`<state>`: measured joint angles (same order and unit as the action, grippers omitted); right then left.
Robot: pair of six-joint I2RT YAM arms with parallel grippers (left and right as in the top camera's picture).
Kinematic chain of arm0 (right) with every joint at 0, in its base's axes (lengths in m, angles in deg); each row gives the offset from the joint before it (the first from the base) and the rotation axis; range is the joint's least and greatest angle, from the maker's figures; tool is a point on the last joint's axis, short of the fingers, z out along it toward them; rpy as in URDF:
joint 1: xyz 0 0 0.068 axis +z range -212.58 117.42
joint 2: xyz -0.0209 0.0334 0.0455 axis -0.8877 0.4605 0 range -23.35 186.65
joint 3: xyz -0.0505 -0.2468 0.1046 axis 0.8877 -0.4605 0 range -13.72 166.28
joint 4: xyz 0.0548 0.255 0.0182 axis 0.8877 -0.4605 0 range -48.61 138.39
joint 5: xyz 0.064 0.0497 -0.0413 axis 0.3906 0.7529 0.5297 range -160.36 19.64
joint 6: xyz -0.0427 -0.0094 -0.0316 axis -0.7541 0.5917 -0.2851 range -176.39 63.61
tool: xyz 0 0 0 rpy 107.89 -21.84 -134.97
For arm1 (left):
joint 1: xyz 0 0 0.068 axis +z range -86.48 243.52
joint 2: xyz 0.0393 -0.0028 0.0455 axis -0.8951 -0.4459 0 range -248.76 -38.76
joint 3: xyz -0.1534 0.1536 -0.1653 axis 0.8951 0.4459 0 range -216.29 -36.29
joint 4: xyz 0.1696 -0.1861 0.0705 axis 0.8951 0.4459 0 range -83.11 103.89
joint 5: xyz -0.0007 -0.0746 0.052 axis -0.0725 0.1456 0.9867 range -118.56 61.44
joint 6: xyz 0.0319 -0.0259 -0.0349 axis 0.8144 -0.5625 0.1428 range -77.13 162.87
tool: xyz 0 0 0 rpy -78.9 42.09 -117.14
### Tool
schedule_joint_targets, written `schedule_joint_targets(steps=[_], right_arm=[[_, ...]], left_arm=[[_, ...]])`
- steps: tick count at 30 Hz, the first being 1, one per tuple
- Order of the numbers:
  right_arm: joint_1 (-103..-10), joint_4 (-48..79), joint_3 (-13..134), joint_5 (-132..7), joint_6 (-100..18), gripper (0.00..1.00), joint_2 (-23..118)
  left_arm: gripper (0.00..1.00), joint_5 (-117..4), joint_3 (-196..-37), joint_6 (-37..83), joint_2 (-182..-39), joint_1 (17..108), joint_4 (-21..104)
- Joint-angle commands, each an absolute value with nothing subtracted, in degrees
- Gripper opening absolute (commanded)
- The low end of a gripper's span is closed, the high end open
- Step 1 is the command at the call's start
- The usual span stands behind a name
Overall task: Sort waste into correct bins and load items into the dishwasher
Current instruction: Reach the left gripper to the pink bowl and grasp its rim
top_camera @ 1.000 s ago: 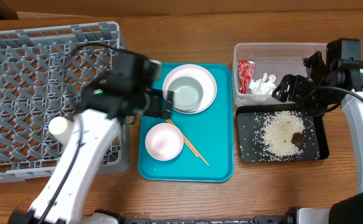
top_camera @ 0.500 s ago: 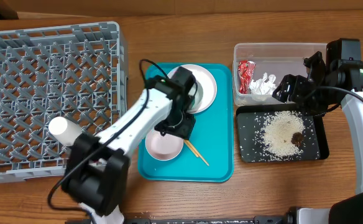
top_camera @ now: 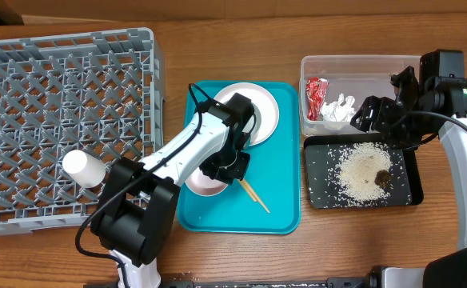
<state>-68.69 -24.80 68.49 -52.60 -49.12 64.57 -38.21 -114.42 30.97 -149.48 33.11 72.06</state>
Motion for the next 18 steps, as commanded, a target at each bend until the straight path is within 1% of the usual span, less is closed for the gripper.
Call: schedule_joint_targets(steps=[1,7,11,15,18], right_arm=[[-68.8,-24.8,70.0,-52.8,-49.3,0.83,63.0],[-68.8,-24.8,70.0,-52.8,-49.3,0.83,63.0],[-68.8,-24.8,70.0,-52.8,-49.3,0.83,63.0],[-68.8,-24.8,70.0,-52.8,-49.3,0.83,63.0],[-68.8,-24.8,70.0,-52.8,-49.3,0.83,63.0]], left_arm=[[0.04,-38.9,-114.2,30.3,-149.7,32.8,72.7],[0.04,-38.5,-115.9,28.5,-147.5,33.1,73.7],[0.04,-35.9,-119.6,28.5,-142.0,34.9,76.8],[0.04,-33.2,-123.2,29.0,-136.2,38.0,78.7],[0.04,-33.7,-126.0,32.8,-131.8,42.3,78.8]])
